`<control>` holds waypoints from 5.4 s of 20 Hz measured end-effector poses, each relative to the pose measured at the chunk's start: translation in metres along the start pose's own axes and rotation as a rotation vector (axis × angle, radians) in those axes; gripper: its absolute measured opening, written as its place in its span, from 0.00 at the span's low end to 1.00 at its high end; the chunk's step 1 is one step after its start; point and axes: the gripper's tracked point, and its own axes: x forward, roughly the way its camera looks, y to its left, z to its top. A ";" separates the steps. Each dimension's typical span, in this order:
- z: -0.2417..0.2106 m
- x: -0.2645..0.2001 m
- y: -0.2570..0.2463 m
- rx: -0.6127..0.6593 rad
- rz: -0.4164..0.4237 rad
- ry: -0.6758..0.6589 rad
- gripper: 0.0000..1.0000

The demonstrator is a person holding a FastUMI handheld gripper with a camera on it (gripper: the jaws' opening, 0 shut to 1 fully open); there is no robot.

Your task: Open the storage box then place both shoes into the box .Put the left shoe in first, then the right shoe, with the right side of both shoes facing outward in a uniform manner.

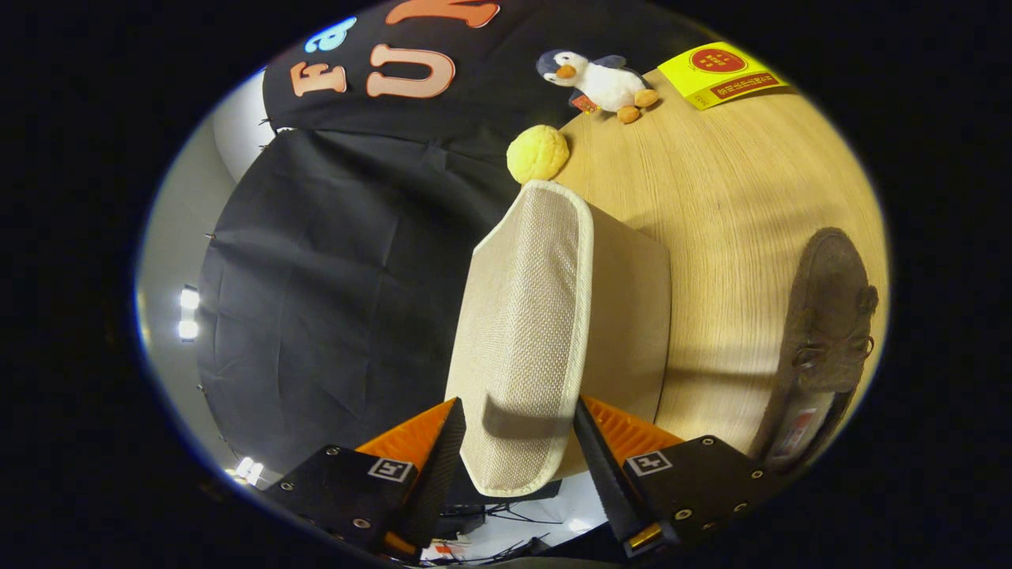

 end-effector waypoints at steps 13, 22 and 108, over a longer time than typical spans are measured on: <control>0.022 0.006 0.154 -0.184 0.150 -0.088 0.22; 0.007 0.090 0.245 -0.302 0.148 -0.043 0.16; 0.056 0.044 0.062 -0.413 -0.698 -0.147 0.03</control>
